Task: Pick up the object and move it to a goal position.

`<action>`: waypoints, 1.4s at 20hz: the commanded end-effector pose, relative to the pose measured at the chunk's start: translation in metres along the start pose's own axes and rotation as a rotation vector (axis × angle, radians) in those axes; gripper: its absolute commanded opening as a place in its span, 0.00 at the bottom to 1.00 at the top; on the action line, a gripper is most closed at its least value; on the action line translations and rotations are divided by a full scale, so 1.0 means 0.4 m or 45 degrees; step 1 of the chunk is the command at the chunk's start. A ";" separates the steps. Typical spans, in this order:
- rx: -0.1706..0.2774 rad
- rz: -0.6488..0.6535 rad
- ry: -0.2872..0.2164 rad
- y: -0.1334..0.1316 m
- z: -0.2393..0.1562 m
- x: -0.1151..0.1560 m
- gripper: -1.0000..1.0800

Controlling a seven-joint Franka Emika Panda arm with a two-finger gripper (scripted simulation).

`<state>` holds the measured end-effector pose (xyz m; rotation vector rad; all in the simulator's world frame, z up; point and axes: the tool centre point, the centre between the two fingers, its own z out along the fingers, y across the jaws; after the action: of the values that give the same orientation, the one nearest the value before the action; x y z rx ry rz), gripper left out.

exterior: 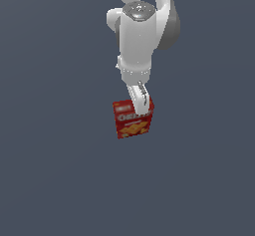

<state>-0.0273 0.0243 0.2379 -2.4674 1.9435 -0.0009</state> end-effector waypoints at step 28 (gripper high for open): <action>0.000 0.005 0.000 0.006 0.102 0.007 0.00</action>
<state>-0.0287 0.0227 0.1944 -2.4652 1.9482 0.0012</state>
